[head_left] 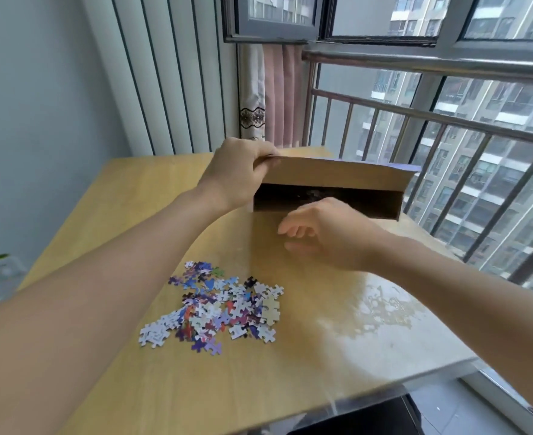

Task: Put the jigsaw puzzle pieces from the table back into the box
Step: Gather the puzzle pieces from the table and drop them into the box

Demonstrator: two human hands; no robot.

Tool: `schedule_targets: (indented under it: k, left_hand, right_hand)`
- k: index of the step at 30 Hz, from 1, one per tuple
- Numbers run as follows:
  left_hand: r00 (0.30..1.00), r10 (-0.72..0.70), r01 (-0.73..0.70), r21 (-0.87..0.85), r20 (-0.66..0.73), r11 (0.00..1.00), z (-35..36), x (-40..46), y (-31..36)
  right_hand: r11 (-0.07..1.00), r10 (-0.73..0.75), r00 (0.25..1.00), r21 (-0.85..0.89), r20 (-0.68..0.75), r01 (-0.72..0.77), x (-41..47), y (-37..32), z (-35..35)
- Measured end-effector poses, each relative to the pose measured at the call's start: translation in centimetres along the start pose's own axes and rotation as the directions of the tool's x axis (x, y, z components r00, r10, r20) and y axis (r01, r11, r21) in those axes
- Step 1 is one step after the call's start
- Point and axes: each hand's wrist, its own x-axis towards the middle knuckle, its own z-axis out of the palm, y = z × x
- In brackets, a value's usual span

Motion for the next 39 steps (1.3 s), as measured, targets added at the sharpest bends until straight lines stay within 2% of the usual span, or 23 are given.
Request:
schedule_targets:
  k: [2,4,6,8,10,12,14,16,18,20,23,26,29,32,35,39]
  left_hand:
    - [0.997,-0.025,0.024,0.013,0.069,1.000,0.7,-2.2,-1.1]
    - [0.985,-0.093,0.087,0.043,0.148,0.995,1.2,-4.5,-2.4]
    - [0.963,-0.159,0.154,0.041,0.216,0.987,1.4,-6.7,-3.4]
    - [0.937,-0.224,0.228,0.017,0.269,0.973,1.3,-8.8,-4.2]
    - [0.912,-0.281,0.284,0.034,0.299,0.958,0.8,-10.9,-5.3]
    - [0.887,-0.343,0.334,0.084,0.310,0.939,0.2,-13.0,-6.8]
    - [0.823,-0.463,0.463,0.085,0.330,0.882,-0.3,-14.9,-8.4]
    - [0.734,-0.563,0.592,0.048,0.381,0.804,-0.5,-16.6,-9.6]
    - [0.713,-0.576,0.649,-0.063,0.401,0.758,-0.5,-17.8,-9.5]
    - [0.732,-0.552,0.650,-0.167,0.398,0.742,-0.5,-18.6,-8.7]
    - [0.788,-0.526,0.602,-0.217,0.321,0.769,-0.2,-19.8,-7.5]
    - [0.799,-0.547,0.600,-0.382,0.248,0.703,0.4,-20.2,-6.8]
    - [0.765,-0.611,0.610,-0.537,0.205,0.583,0.9,-19.6,-6.5]
    - [0.711,-0.686,0.574,-0.687,0.150,0.445,0.6,-19.0,-6.4]
    - [0.676,-0.732,0.528,-0.748,0.083,0.403,0.2,-19.0,-6.5]
    - [0.665,-0.741,0.557,-0.725,0.096,0.406,0.3,-19.2,-6.7]
  right_hand:
    - [0.996,0.016,0.973,0.077,0.231,-0.035,0.0,-2.3,1.9]
    - [0.983,0.128,0.906,0.067,0.403,-0.169,0.2,-3.7,3.9]
    - [0.954,0.214,0.842,0.079,0.495,-0.289,0.1,-4.5,5.8]
    - [0.926,0.257,0.813,0.107,0.522,-0.362,-0.4,-5.5,8.0]
    - [0.910,0.262,0.860,0.185,0.438,-0.371,-1.1,-7.3,10.4]
    - [0.904,0.267,0.923,0.262,0.276,-0.339,-1.3,-9.1,12.2]
    - [0.907,0.258,0.949,0.292,0.179,-0.302,-0.6,-10.6,13.3]
    - [0.905,0.242,0.958,0.321,0.153,-0.279,0.7,-11.6,13.9]
    - [0.911,0.191,0.968,0.339,0.164,-0.237,1.6,-11.9,13.9]
    - [0.936,0.137,0.976,0.302,0.170,-0.183,2.0,-11.8,13.7]
    - [0.963,0.095,0.986,0.237,0.140,-0.126,2.1,-11.2,13.9]
    - [0.961,0.090,0.988,0.251,0.123,-0.119,2.4,-10.6,14.1]
    - [0.954,0.075,0.976,0.270,0.206,-0.131,3.3,-10.4,14.0]
    - [0.953,0.057,0.981,0.284,0.184,-0.109,3.7,-10.2,14.0]
    - [0.978,0.012,0.994,0.206,0.105,-0.034,3.6,-10.1,14.3]
    - [0.989,-0.026,0.998,0.150,0.064,0.016,3.6,-9.9,14.5]
